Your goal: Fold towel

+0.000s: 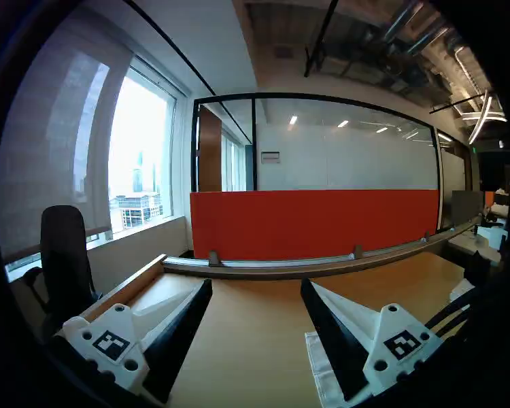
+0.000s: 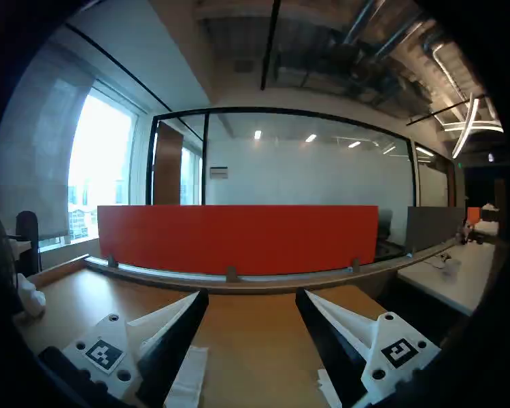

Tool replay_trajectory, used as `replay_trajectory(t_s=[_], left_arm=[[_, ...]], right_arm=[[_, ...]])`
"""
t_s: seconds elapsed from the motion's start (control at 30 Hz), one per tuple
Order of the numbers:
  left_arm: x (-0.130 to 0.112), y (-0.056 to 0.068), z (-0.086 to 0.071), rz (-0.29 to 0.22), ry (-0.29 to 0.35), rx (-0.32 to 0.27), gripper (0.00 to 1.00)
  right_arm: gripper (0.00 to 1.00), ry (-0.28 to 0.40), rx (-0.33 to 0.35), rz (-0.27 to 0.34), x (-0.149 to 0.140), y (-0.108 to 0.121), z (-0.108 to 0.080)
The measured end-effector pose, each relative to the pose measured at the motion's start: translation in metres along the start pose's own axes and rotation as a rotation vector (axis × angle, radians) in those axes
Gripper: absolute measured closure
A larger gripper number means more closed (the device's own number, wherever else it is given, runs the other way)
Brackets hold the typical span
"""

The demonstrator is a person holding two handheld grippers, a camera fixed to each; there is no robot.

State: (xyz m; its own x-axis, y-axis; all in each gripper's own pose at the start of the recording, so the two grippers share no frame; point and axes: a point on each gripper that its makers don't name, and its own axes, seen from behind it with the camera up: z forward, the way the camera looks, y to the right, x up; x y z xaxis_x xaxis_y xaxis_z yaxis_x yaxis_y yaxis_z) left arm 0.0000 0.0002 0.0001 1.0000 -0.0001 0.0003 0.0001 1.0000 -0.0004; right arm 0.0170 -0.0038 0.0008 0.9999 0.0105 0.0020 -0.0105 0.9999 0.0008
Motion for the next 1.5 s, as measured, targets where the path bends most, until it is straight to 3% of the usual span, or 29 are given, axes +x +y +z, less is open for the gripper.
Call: replay_trajectory(t_s=[0.2, 0.5, 0.77, 0.9, 1.1, 1.3, 1.5], left_arm=[[0.002, 0.009, 0.003, 0.004, -0.017, -0.033, 0.03], [-0.003, 0.029, 0.004, 0.052, -0.072, -0.128, 0.04], [-0.006, 0.047, 0.003, 0.080, -0.113, -0.215, 0.04], [-0.010, 0.059, 0.003, 0.100, -0.137, -0.269, 0.04], [-0.018, 0.078, 0.000, 0.121, -0.177, -0.370, 0.03], [-0.028, 0.083, -0.003, 0.118, -0.212, -0.412, 0.03], [-0.038, 0.086, -0.007, 0.128, -0.241, -0.446, 0.03]], right_arm=[[0.01, -0.024, 0.024, -0.033, 0.003, -0.005, 0.003], [0.01, -0.077, 0.124, -0.121, 0.003, -0.024, 0.001], [0.01, -0.118, 0.209, -0.150, 0.005, -0.040, 0.000], [0.01, -0.148, 0.260, -0.153, 0.003, -0.049, -0.001], [0.01, -0.218, 0.359, -0.210, -0.012, -0.066, -0.007], [0.00, -0.267, 0.446, -0.213, -0.019, -0.083, -0.013], [0.00, -0.300, 0.492, -0.214, -0.027, -0.090, -0.015]])
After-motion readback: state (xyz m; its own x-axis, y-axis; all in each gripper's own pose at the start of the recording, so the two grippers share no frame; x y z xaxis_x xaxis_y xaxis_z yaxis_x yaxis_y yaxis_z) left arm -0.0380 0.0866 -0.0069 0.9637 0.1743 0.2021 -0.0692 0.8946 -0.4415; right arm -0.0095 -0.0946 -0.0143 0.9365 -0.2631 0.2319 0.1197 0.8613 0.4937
